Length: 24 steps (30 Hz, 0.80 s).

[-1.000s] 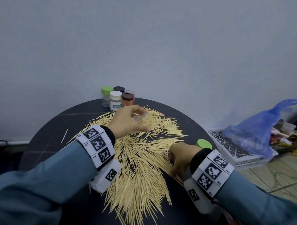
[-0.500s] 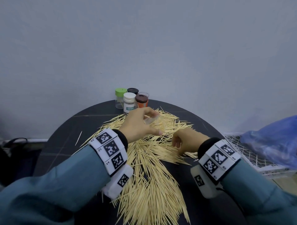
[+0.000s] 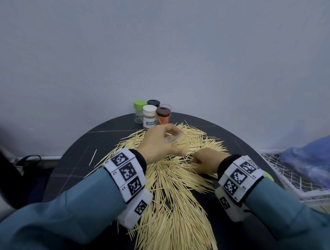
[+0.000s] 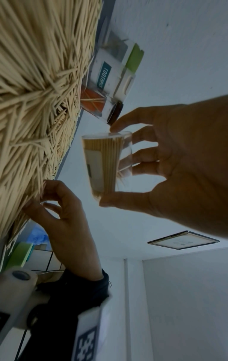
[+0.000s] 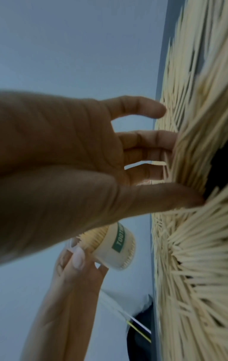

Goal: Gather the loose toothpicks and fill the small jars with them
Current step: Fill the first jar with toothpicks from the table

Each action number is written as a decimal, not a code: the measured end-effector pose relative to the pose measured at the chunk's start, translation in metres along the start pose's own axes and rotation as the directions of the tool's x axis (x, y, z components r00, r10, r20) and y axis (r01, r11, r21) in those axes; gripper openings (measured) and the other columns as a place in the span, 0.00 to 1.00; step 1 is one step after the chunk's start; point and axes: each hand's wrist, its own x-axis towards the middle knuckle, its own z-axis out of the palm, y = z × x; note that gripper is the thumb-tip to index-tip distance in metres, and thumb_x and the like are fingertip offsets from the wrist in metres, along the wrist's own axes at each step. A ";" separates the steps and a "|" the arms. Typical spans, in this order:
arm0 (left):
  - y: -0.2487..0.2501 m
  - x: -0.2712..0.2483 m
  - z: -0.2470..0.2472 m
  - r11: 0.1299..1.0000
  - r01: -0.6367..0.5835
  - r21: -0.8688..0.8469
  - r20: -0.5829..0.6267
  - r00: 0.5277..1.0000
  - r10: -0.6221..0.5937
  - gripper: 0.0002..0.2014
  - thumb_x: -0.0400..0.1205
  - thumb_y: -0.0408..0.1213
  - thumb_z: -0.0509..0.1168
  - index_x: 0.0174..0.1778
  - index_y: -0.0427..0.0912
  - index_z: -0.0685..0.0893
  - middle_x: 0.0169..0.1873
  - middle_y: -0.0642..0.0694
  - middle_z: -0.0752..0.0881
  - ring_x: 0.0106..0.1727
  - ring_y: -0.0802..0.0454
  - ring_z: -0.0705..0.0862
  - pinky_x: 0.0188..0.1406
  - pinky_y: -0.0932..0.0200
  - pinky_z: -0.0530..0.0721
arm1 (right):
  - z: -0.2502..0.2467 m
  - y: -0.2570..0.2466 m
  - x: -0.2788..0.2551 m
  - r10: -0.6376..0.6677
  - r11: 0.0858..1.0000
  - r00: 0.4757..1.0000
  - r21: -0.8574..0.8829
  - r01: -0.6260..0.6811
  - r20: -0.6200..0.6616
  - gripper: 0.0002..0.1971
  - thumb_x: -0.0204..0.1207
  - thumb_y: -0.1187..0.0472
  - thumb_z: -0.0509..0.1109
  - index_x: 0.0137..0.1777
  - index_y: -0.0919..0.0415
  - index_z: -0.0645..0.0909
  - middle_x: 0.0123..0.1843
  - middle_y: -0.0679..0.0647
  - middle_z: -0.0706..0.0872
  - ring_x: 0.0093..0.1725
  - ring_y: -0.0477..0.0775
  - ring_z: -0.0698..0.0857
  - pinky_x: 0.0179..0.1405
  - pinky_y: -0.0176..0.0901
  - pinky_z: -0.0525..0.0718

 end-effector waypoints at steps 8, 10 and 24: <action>-0.006 0.003 -0.001 1.000 -0.002 0.023 -0.022 1.000 0.002 0.27 0.64 0.41 0.82 0.59 0.49 0.83 0.56 0.57 0.83 0.56 0.61 0.79 0.42 0.78 0.68 | -0.004 -0.004 0.003 -0.053 0.999 0.997 0.017 0.052 0.048 0.16 0.84 0.55 0.58 0.64 0.64 0.73 0.61 0.59 0.80 0.56 0.57 0.78 0.57 0.47 0.75; -0.006 0.004 -0.002 1.000 -0.001 0.031 -0.027 1.000 0.002 0.27 0.64 0.41 0.82 0.59 0.49 0.83 0.55 0.58 0.83 0.56 0.62 0.78 0.41 0.78 0.68 | -0.007 -0.003 0.003 -0.079 0.995 0.996 0.068 0.076 0.048 0.13 0.85 0.57 0.56 0.62 0.63 0.73 0.59 0.59 0.81 0.54 0.56 0.78 0.59 0.48 0.76; -0.015 0.007 -0.005 0.999 0.038 0.019 -0.061 0.997 -0.036 0.28 0.63 0.43 0.82 0.60 0.51 0.84 0.53 0.59 0.83 0.58 0.60 0.79 0.45 0.73 0.72 | -0.017 -0.007 0.008 -0.128 0.739 0.991 0.661 0.126 -0.046 0.17 0.86 0.67 0.46 0.36 0.56 0.66 0.32 0.51 0.69 0.30 0.45 0.68 0.29 0.30 0.71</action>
